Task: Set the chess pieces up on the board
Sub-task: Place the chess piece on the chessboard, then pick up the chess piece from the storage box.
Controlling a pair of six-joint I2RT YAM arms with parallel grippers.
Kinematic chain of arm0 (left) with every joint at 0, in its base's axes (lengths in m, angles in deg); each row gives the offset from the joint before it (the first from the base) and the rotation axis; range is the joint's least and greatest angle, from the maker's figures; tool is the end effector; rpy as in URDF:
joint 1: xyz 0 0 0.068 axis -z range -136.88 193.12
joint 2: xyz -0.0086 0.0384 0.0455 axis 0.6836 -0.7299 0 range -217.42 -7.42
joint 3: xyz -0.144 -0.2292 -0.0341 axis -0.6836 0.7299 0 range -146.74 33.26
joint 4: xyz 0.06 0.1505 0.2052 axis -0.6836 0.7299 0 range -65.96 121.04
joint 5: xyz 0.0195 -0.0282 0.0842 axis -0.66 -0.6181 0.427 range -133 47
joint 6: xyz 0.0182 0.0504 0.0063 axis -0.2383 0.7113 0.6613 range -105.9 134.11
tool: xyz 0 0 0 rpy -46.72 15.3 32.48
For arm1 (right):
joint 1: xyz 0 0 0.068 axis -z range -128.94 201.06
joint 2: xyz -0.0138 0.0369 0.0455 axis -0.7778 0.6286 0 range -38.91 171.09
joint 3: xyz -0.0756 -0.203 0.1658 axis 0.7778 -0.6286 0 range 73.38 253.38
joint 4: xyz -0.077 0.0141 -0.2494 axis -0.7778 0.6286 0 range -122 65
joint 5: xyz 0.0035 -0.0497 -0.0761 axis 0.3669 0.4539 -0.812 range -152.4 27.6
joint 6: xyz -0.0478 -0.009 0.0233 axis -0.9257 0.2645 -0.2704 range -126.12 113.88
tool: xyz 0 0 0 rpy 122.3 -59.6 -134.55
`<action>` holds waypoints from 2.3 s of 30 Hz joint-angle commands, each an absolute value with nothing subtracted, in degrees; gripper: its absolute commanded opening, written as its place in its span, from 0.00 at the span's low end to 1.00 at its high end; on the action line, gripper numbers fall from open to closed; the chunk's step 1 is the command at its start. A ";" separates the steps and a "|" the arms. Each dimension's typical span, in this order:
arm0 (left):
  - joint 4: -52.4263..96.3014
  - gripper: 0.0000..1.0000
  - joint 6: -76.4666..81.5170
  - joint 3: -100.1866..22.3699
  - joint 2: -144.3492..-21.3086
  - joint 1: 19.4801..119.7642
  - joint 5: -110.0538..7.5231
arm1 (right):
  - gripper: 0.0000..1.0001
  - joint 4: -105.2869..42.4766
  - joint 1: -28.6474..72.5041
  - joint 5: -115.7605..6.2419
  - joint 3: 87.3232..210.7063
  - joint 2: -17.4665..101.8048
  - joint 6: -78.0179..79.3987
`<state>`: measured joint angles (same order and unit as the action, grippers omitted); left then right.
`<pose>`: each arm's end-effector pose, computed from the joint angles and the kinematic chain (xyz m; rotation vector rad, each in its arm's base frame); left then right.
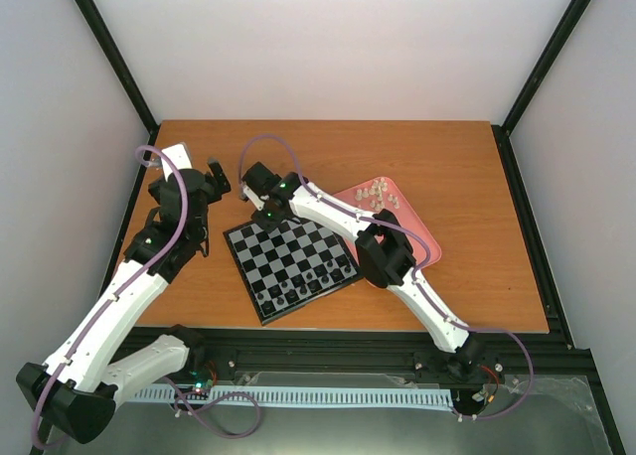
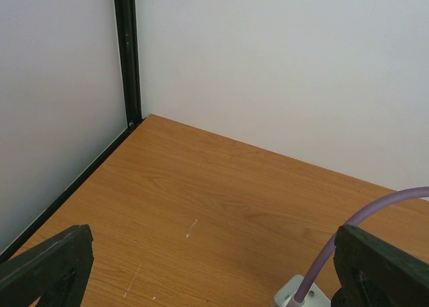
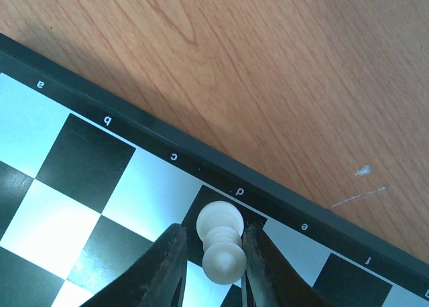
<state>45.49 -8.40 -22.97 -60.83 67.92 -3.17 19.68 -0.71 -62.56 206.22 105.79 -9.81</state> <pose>0.1915 -0.0633 0.3651 -0.4228 1.7695 0.0772 0.3321 0.4212 0.1763 -1.2588 2.3969 0.2559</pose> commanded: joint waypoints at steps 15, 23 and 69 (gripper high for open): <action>44.61 1.00 -8.35 -23.18 -60.65 67.48 -3.01 | 0.55 16.43 -1.14 -62.04 199.47 99.23 -10.45; 44.82 1.00 -8.40 -23.02 -60.14 67.56 -3.09 | 0.58 11.45 -1.15 -65.19 189.56 89.61 -9.78; 44.14 1.00 -8.67 -24.60 -68.05 67.47 -2.35 | 0.40 3.90 22.12 -75.71 170.69 85.37 -2.43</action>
